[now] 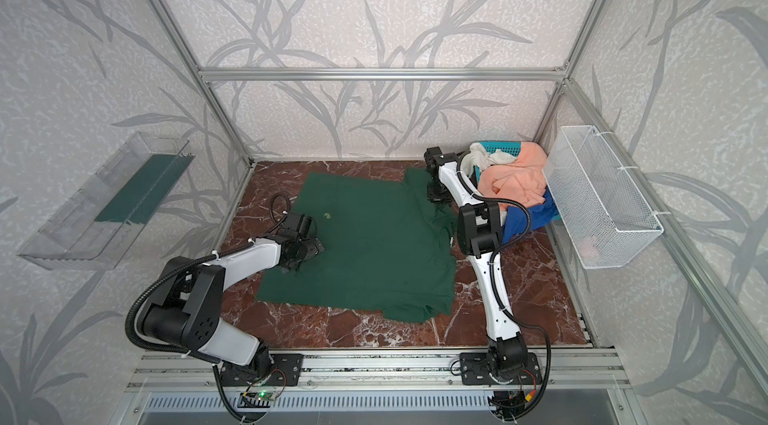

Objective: Fold and stack the t-shirts

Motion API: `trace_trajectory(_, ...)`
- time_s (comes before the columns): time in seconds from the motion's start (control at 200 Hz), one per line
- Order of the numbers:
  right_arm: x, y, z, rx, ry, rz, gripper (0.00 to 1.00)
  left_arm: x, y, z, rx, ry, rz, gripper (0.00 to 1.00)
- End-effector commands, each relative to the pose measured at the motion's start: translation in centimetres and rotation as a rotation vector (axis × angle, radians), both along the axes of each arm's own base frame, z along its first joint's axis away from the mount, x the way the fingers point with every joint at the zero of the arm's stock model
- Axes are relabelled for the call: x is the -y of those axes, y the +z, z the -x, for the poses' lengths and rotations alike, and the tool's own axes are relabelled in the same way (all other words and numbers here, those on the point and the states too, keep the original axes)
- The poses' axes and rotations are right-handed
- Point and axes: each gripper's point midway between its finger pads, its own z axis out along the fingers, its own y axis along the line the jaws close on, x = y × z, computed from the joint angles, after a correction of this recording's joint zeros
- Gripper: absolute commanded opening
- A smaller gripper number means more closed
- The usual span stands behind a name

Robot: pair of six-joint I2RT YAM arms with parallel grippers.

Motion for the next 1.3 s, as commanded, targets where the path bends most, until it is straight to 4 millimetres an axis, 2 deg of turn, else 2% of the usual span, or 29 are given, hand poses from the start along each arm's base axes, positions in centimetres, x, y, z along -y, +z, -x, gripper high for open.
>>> trace_trajectory(0.0, 2.2, 0.2, 0.4, -0.049, 0.002, 0.074, 0.17, -2.0, -0.6, 2.5, -0.073, 0.073, -0.062, 0.96)
trace_trajectory(0.135, 2.8, 0.6, -1.0, 0.001, -0.006, 0.054, 0.19, -2.4, -0.6, 2.6, -0.079, 0.082, -0.072, 0.96)
trace_trajectory(0.18, 2.5, 0.9, -1.4, 0.018, -0.003, 0.03, 0.2, -2.4, -0.5, 2.4, -0.08, 0.079, -0.072, 0.96)
trace_trajectory(0.22, 2.0, 1.2, -1.5, 0.027, 0.007, 0.001, 0.25, -2.3, -0.3, 2.2, -0.085, 0.071, -0.075, 0.96)
trace_trajectory(0.32, 0.8, 2.3, -1.9, 0.057, 0.038, -0.065, 0.45, -2.0, 0.6, 1.2, -0.081, 0.047, -0.075, 0.96)
trace_trajectory(0.445, -0.8, 4.7, -1.7, 0.079, 0.054, -0.163, 0.8, -1.1, 2.7, -0.7, -0.055, 0.001, -0.058, 0.96)
trace_trajectory(0.56, -2.8, 7.6, -1.2, 0.101, 0.074, -0.279, 1.0, -0.5, 5.3, -2.7, 0.004, -0.028, -0.051, 0.97)
trace_trajectory(0.645, -4.5, 10.3, -0.7, 0.127, 0.097, -0.37, 0.99, 0.0, 8.1, -4.8, 0.074, -0.06, -0.046, 0.98)
trace_trajectory(0.715, -5.5, 12.0, -0.5, 0.158, 0.125, -0.404, 0.99, 0.5, 9.5, -6.6, 0.155, -0.092, -0.041, 0.99)
trace_trajectory(0.83, -5.7, 14.0, 0.2, 0.207, 0.118, -0.385, 0.99, 1.1, 11.4, -10.1, 0.316, -0.152, -0.062, 0.99)
trace_trajectory(0.91, -6.3, 15.0, 1.9, 0.209, 0.118, -0.413, 0.99, 0.9, 12.5, -12.1, 0.359, -0.168, -0.078, 0.99)
trace_trajectory(1.015, -8.0, 16.5, 4.6, 0.239, 0.151, -0.54, 0.99, -0.1, 13.4, -14.4, 0.362, -0.14, -0.063, 0.99)
trace_trajectory(1.085, -7.8, 17.0, 6.0, 0.293, 0.152, -0.572, 0.99, -0.7, 13.7, -15.9, 0.391, -0.141, -0.085, 0.99)
trace_trajectory(1.145, -7.5, 16.4, 7.2, 0.341, 0.15, -0.585, 0.99, -1.9, 13.6, -17.5, 0.415, -0.127, -0.116, 0.99)
trace_trajectory(1.23, -7.1, 15.9, 8.8, 0.393, 0.15, -0.607, 0.99, -3.1, 12.7, -19.8, 0.421, -0.119, -0.09, 0.99)
trace_trajectory(1.295, -6.7, 15.1, 10.2, 0.378, 0.148, -0.602, 0.99, -3.2, 11.9, -21.7, 0.426, -0.144, -0.034, 0.98)
